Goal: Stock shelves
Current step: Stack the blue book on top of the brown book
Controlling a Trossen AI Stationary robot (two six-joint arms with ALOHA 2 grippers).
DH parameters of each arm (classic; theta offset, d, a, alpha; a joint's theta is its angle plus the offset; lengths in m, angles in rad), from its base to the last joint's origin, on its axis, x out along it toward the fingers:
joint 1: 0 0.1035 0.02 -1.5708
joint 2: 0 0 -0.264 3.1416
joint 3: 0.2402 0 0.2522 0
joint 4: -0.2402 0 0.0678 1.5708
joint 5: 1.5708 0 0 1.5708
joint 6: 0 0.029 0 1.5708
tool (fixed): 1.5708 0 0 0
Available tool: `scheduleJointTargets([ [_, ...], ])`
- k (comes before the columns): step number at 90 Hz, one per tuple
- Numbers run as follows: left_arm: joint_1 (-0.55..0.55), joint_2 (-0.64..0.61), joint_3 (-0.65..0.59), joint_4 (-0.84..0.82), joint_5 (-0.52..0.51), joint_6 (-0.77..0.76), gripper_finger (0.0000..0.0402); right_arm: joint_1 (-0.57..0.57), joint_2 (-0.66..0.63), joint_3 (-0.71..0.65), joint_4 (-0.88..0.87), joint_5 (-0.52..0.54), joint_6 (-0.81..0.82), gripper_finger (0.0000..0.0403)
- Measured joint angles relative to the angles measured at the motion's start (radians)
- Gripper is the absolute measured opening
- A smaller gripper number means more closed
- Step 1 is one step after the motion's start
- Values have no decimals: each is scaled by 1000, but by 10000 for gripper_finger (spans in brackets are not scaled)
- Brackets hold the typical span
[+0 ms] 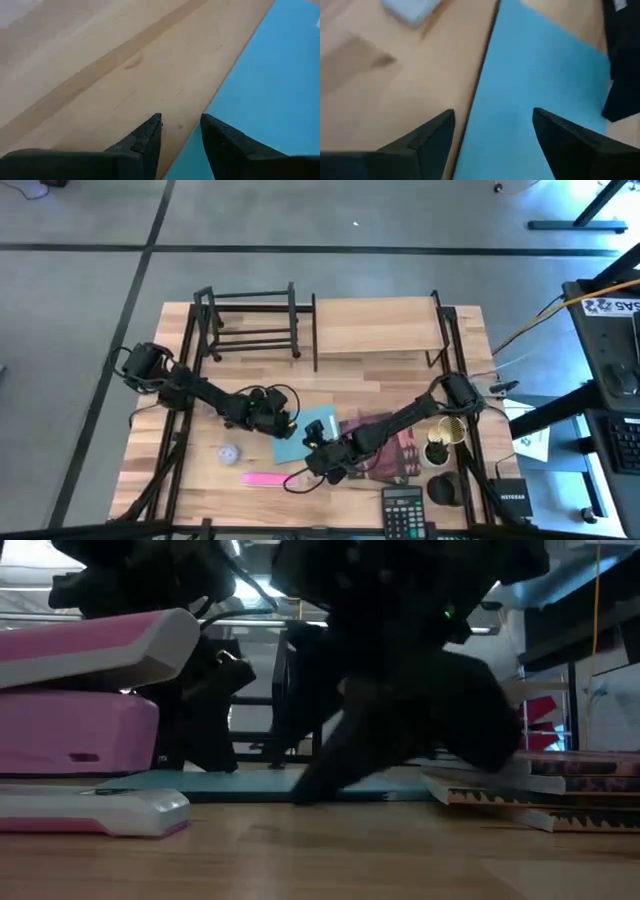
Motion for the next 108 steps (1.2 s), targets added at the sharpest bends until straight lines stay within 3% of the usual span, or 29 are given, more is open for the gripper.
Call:
scheduleJointTargets([
  [28, -15, 15, 2, 7, 53, -42, 119, 6, 14, 2, -6, 141, 46, 257],
  [59, -73, 62, 2, 13, 44, -121, 119, 10, 17, 2, -15, 243, 23, 257],
  [80, -77, 64, 0, -3, 18, -128, 119, 33, 23, 59, -96, 420, 9, 257],
  [98, -80, 64, 0, -4, 9, -122, 119, 30, 23, 74, -90, 395, -16, 257],
  [108, -85, 64, -1, 0, 9, -123, 119, 31, 29, 75, -82, 441, -6, 257],
])
